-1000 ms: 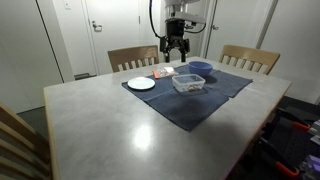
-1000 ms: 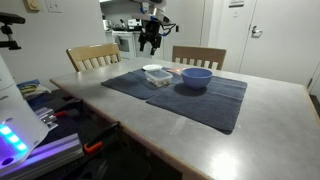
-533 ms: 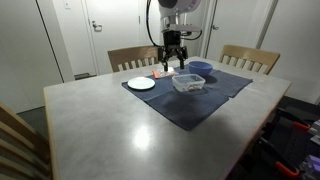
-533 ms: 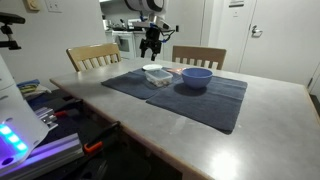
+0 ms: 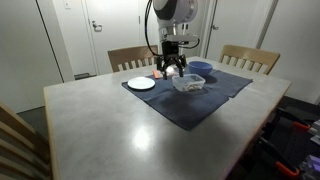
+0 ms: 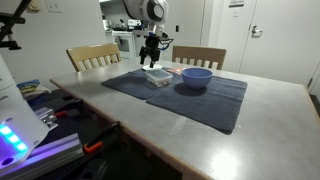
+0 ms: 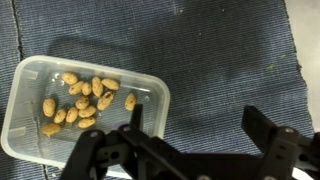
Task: Pick the plastic box and pour its contents into the bowl
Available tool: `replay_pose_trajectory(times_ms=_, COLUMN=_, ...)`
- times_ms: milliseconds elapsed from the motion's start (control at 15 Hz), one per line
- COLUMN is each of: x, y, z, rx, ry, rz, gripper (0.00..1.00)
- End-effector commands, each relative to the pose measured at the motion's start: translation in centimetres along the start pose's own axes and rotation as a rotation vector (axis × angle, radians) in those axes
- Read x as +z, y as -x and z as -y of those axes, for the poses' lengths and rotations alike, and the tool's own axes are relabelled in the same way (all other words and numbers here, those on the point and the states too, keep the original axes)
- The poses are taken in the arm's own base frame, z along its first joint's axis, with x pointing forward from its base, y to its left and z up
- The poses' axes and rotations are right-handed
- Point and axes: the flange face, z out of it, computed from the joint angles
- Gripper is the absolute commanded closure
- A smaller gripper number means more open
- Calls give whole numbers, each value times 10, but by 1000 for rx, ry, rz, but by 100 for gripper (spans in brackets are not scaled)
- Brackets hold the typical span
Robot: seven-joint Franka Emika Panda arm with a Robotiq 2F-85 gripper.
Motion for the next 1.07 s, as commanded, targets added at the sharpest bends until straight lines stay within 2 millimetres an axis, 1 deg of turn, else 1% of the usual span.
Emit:
replay_pose_trajectory(times_ms=0, x=12, y=-5, z=6, rx=30, ry=-26, rz=-1, gripper=0)
replay_pose_trajectory(times_ms=200, x=28, y=-7, z=7, rx=50, ry=-45, rz=15, gripper=0)
replay_pose_trajectory(times_ms=467, x=42, y=-10, z=4, rx=69, ry=-50, rz=31, gripper=0)
replay_pose_trajectory(times_ms=667, x=48, y=-8, z=-1, rx=92, ry=-45, rz=33, gripper=0)
replay_pose_trajectory(times_ms=933, x=46, y=-7, z=-5, rx=119, ry=-42, rz=29, gripper=0)
replay_pose_trajectory(times_ms=1000, x=46, y=-7, z=-6, rx=122, ry=-42, rz=29, gripper=22)
